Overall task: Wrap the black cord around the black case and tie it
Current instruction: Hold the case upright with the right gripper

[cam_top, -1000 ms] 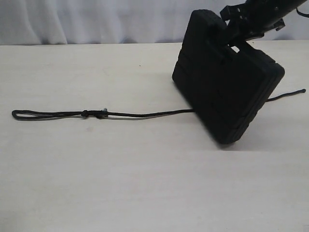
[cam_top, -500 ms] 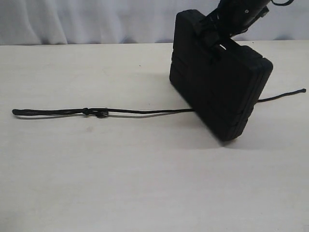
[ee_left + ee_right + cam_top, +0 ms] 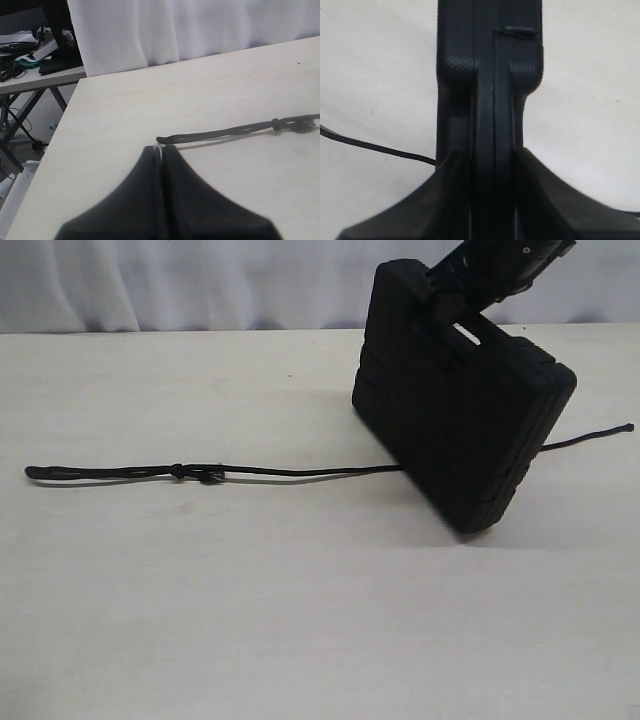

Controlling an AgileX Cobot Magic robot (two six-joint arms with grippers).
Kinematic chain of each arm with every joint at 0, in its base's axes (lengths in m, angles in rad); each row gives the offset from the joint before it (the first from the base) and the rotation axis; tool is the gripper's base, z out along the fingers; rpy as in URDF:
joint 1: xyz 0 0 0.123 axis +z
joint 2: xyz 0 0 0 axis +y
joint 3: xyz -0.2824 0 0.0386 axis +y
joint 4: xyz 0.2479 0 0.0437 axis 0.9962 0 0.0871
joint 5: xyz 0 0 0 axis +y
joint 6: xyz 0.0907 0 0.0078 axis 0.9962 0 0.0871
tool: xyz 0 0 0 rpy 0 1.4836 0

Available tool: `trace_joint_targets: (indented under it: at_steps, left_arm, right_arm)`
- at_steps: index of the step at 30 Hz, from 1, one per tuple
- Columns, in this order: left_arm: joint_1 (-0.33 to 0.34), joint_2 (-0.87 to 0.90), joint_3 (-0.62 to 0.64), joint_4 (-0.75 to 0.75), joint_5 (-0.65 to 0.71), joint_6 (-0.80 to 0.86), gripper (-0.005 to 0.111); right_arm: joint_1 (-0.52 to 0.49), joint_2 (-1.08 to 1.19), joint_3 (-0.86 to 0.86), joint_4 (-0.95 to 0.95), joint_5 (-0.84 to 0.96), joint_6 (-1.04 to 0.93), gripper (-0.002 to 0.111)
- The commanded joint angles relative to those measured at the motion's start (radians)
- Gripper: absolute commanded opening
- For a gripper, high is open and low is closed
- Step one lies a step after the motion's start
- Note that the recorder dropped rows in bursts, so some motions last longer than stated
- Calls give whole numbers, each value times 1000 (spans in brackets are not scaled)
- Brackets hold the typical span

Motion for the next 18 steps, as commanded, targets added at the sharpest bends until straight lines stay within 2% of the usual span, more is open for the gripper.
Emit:
trace_joint_targets:
  at_steps: [1, 16, 18]
  left_arm:
    - [-5, -1, 2, -1, -11, -8, 0]
    - [-5, -1, 2, -1, -11, -8, 0]
    - [-5, -1, 2, -1, -11, -8, 0]
  right_arm:
    - [-2, -11, -1, -3, 4, 0, 32]
    - [-2, -19, 10, -3, 14, 3, 32]
    - [-2, -19, 12, -3, 15, 3, 28]
